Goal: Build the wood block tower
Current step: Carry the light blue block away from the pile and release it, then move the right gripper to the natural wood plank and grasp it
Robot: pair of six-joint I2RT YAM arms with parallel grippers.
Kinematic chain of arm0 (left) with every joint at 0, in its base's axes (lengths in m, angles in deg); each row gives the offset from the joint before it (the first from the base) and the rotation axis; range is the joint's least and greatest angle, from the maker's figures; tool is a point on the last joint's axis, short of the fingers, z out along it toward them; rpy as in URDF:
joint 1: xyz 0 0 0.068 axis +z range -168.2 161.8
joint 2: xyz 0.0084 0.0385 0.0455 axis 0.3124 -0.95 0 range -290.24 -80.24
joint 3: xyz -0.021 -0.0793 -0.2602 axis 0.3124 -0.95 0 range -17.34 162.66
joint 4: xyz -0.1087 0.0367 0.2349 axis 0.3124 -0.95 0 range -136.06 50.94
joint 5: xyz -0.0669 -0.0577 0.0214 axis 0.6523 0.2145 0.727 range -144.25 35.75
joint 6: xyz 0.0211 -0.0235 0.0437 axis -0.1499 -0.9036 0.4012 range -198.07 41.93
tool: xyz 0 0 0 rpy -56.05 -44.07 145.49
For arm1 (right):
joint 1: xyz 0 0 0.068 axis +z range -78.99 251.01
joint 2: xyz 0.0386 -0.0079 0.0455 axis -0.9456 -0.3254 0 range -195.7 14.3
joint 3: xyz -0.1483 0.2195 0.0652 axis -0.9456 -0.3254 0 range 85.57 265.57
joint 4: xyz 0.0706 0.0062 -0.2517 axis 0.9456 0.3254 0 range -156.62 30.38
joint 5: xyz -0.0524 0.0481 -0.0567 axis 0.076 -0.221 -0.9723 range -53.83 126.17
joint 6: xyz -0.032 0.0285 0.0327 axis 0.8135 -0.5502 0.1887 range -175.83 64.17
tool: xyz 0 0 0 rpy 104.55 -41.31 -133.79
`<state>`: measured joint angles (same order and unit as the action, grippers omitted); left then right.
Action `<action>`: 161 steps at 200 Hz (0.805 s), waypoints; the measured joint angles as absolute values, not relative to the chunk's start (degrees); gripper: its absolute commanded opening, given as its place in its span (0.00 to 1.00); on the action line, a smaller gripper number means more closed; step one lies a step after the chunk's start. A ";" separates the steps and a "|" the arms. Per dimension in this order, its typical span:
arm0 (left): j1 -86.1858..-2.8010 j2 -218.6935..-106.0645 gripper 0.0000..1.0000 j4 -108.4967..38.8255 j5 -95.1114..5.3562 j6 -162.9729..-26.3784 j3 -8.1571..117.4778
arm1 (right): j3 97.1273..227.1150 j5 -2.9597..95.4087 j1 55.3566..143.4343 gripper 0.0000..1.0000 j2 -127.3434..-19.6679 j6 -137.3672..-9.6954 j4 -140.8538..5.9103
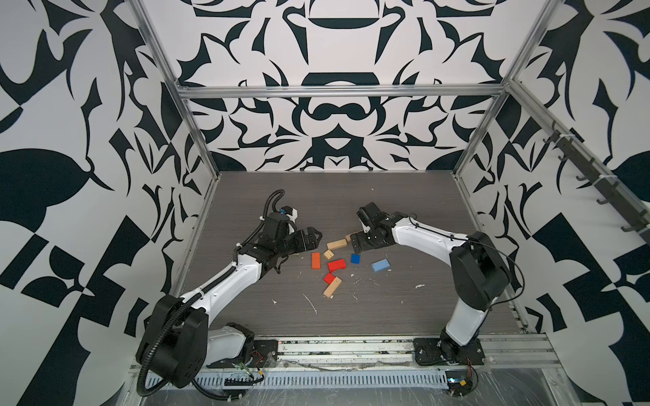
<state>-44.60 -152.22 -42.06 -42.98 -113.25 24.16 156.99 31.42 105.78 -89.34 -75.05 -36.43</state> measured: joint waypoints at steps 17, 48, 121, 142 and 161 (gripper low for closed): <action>-44.75 -151.41 0.99 -42.59 -43.11 -113.34 24.16 | 159.98 31.79 105.73 0.97 -92.14 -73.96 -36.45; -45.03 -150.01 0.99 -42.91 -43.13 -113.69 24.16 | 165.31 32.40 105.60 0.96 -97.12 -72.41 -36.47; -45.60 -149.86 0.99 -43.20 -43.13 -114.10 24.13 | 170.17 33.60 104.49 0.93 -103.02 -71.80 -36.62; -45.67 -149.86 0.99 -43.20 -43.13 -114.12 24.13 | 170.65 34.48 103.68 0.91 -103.44 -71.84 -36.86; -45.80 -149.86 1.00 -43.20 -43.13 -114.12 24.13 | 170.80 34.98 103.15 0.90 -103.81 -71.91 -37.06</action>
<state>-45.80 -149.86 -43.20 -43.13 -114.12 24.13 170.80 34.98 103.15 -103.81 -71.91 -37.06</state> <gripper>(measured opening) 0.994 0.907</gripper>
